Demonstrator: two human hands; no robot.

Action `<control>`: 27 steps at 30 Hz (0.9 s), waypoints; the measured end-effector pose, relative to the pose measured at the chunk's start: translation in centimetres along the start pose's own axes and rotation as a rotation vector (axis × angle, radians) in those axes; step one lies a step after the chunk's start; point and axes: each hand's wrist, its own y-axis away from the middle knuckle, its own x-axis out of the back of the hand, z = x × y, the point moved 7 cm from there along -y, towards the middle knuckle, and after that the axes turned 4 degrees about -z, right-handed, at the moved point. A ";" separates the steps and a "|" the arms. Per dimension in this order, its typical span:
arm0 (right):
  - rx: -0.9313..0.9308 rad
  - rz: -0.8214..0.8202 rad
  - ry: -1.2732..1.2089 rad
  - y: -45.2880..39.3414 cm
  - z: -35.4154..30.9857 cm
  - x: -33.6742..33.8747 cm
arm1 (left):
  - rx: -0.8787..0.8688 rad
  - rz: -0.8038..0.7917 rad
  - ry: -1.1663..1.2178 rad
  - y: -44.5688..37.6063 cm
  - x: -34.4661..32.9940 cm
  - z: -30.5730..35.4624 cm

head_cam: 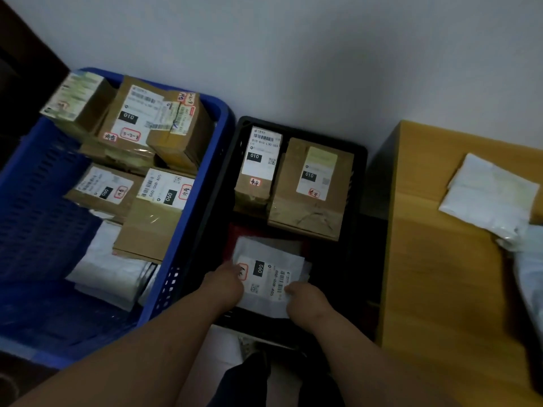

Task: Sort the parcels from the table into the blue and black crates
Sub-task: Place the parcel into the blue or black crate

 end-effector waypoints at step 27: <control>0.341 0.598 0.051 16.9 8.8 18.4 | -0.369 0.239 -0.002 12.0 -6.0 22.9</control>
